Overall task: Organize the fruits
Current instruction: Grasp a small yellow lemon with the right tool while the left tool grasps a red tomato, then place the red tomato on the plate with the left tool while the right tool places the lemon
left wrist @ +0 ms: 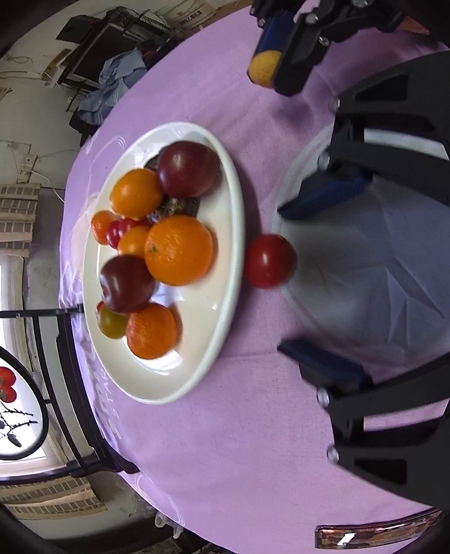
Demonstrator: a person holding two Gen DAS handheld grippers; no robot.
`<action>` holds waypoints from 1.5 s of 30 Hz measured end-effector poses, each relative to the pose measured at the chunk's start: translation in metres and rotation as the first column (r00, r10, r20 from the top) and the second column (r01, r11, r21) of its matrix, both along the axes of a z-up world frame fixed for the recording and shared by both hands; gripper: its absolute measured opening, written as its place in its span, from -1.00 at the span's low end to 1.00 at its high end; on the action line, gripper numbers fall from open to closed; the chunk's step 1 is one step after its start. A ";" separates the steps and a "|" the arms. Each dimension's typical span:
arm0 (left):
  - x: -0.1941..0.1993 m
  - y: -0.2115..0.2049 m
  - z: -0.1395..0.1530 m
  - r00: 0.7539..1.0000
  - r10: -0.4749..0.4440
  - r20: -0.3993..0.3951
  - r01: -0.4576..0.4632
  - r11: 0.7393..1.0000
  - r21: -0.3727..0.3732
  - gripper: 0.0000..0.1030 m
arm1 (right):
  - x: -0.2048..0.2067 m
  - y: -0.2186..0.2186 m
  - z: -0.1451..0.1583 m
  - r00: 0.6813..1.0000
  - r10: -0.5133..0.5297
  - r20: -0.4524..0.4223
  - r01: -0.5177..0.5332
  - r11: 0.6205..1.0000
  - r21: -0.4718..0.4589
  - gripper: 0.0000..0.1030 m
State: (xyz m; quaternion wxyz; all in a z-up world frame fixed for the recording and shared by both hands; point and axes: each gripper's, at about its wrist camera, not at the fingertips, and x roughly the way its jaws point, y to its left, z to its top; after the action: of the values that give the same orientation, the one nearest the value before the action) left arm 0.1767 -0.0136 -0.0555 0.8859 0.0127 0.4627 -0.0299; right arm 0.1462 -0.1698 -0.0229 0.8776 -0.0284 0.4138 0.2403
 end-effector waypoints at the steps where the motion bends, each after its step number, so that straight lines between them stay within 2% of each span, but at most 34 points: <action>1: 0.000 -0.002 0.001 1.000 -0.011 0.003 0.011 1.000 -0.004 -0.12 | 0.000 0.000 0.000 1.000 0.000 0.000 0.000 1.000 -0.001 -0.52; 2: 0.000 -0.003 0.002 1.000 -0.020 0.004 0.020 1.000 -0.004 -0.36 | -0.001 0.001 -0.001 1.000 0.001 -0.001 -0.001 1.000 -0.002 -0.52; 3: 0.000 -0.005 0.003 0.999 -0.031 0.007 0.031 0.999 -0.010 -0.45 | -0.001 0.001 -0.001 1.000 0.003 -0.001 -0.003 1.000 -0.002 -0.52; 10: -0.006 -0.003 0.009 0.999 -0.038 0.013 0.038 0.999 -0.026 -0.48 | -0.001 0.001 -0.001 1.000 0.006 0.005 -0.006 1.000 0.008 -0.52; 19: -0.037 0.014 0.025 0.998 -0.042 0.036 0.044 0.998 -0.048 -0.48 | -0.009 0.000 0.009 0.999 0.016 0.045 -0.017 0.999 0.030 -0.52; 25: -0.044 0.024 0.055 0.994 -0.045 0.095 0.052 0.996 -0.078 -0.49 | -0.010 0.000 0.028 0.997 0.010 0.083 -0.015 0.998 0.060 -0.52; 30: -0.018 0.022 0.087 0.987 -0.034 0.158 0.048 0.996 -0.080 -0.48 | 0.003 0.012 0.046 0.991 0.029 0.133 -0.029 1.000 0.003 -0.52; 34: 0.013 0.022 0.097 0.982 0.003 0.186 0.011 0.997 -0.074 -0.48 | 0.022 0.029 0.058 0.983 0.054 0.175 -0.050 0.998 -0.031 -0.52; 36: 0.030 0.023 0.097 0.979 0.036 0.199 -0.029 0.999 -0.040 -0.48 | 0.032 0.035 0.060 0.980 0.055 0.190 -0.049 0.998 -0.040 -0.52; 41: 0.071 0.032 0.087 0.982 0.106 0.156 -0.096 0.993 -0.072 -0.48 | 0.068 0.049 0.050 0.983 0.021 0.183 -0.009 0.998 -0.063 -0.52; 45: 0.093 0.036 0.077 0.984 0.126 0.127 -0.117 0.990 -0.077 -0.48 | 0.086 0.059 0.040 0.986 0.018 0.167 -0.005 0.997 -0.078 -0.51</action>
State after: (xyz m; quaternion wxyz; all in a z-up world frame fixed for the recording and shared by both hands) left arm 0.2699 0.0222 0.0218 0.9146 -0.0441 0.4019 0.0093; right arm 0.2320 -0.1109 0.0166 0.9062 -0.0847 0.3474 0.2258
